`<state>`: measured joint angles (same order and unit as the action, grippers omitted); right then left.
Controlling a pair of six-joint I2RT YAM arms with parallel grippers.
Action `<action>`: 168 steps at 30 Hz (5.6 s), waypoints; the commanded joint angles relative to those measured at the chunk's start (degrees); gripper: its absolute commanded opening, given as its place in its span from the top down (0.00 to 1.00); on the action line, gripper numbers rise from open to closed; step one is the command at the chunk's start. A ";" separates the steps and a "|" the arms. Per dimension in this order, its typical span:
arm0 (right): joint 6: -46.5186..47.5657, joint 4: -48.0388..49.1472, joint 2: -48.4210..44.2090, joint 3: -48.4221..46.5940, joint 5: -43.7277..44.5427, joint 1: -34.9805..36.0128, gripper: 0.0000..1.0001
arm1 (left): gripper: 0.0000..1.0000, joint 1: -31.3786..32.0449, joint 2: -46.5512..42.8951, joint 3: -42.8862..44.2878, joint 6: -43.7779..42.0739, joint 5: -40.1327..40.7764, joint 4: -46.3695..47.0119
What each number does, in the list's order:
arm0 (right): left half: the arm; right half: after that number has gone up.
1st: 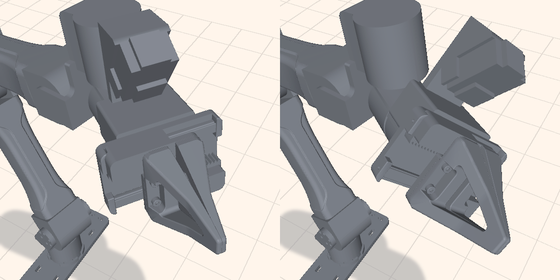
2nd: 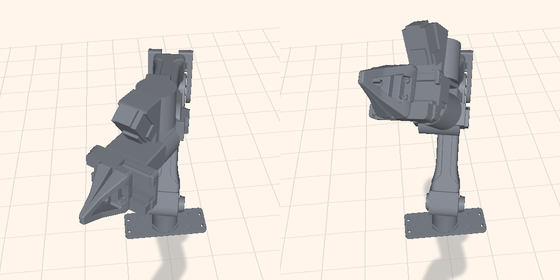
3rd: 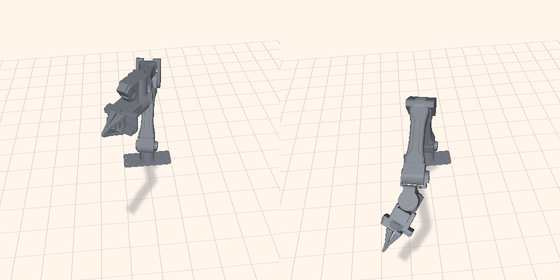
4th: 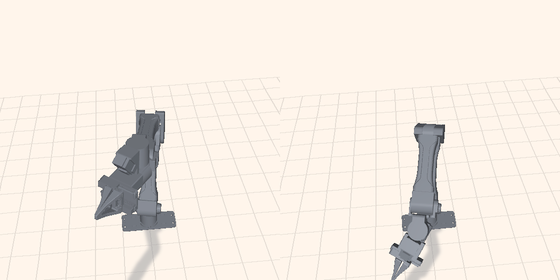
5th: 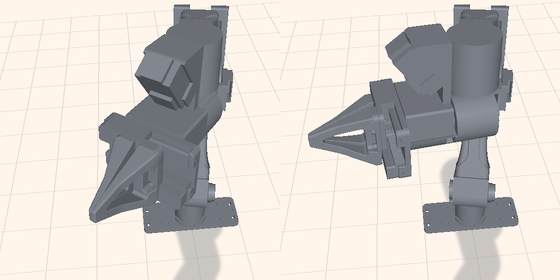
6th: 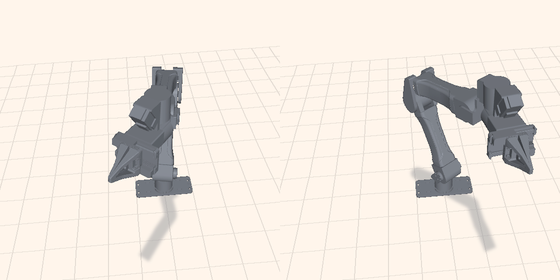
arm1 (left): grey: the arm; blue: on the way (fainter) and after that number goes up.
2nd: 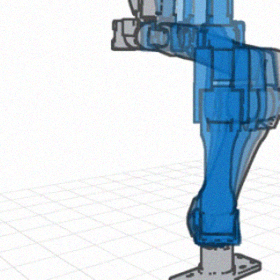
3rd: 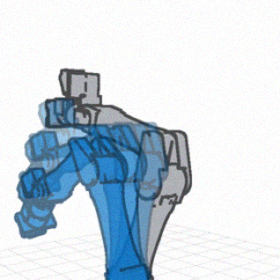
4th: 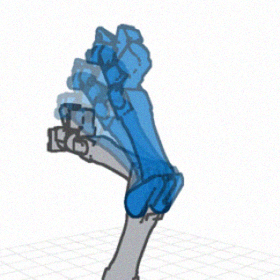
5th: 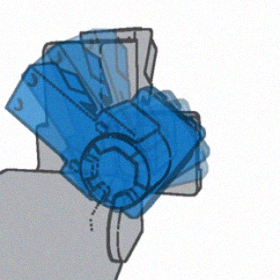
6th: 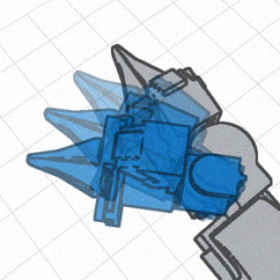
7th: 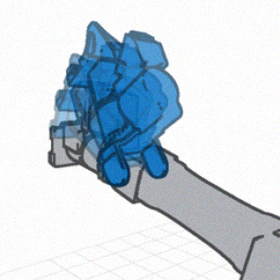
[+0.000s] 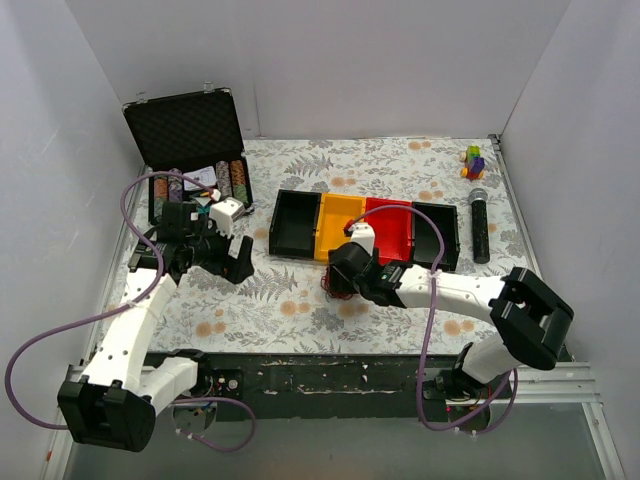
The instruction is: Untangle the cables
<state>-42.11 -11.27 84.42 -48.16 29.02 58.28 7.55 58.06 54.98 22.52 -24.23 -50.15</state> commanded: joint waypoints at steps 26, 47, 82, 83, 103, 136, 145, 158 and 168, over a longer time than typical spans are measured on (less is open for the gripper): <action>-7.91 -0.60 -6.09 -3.71 7.19 16.25 0.28 | 0.02 10.89 3.45 -2.51 -2.05 -0.21 7.61; -2.90 16.18 -9.81 14.50 -4.22 0.96 0.56 | 0.02 32.44 22.35 0.47 1.91 8.15 22.81; 7.73 34.46 -11.57 21.36 -20.31 0.51 0.48 | 0.69 32.97 28.07 -6.99 3.31 13.33 30.20; 8.79 34.82 -11.13 21.01 -20.84 0.78 0.48 | 0.69 32.88 27.98 -6.99 3.49 13.33 30.20; 10.46 31.48 -1.63 14.15 -5.64 0.69 0.48 | 0.72 32.88 26.66 -6.99 1.82 12.19 28.53; 9.15 40.09 3.21 14.06 3.68 2.27 0.99 | 0.73 34.90 26.31 -6.29 0.06 13.50 26.25; 5.38 27.80 -13.20 19.68 13.69 4.38 0.99 | 0.84 34.99 25.52 -8.57 -1.69 17.11 25.89; 4.05 13.12 -38.01 20.74 20.64 5.18 0.99 | 1.00 34.90 18.06 -16.65 -2.92 23.43 24.93; 9.75 9.51 -46.97 15.03 29.16 5.26 0.99 | 1.00 34.73 10.94 -23.42 -8.02 30.38 23.17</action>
<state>-36.60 -2.15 41.54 -27.79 47.11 64.12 42.83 70.43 35.07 18.70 -1.04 -19.59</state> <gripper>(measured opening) 0.029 0.173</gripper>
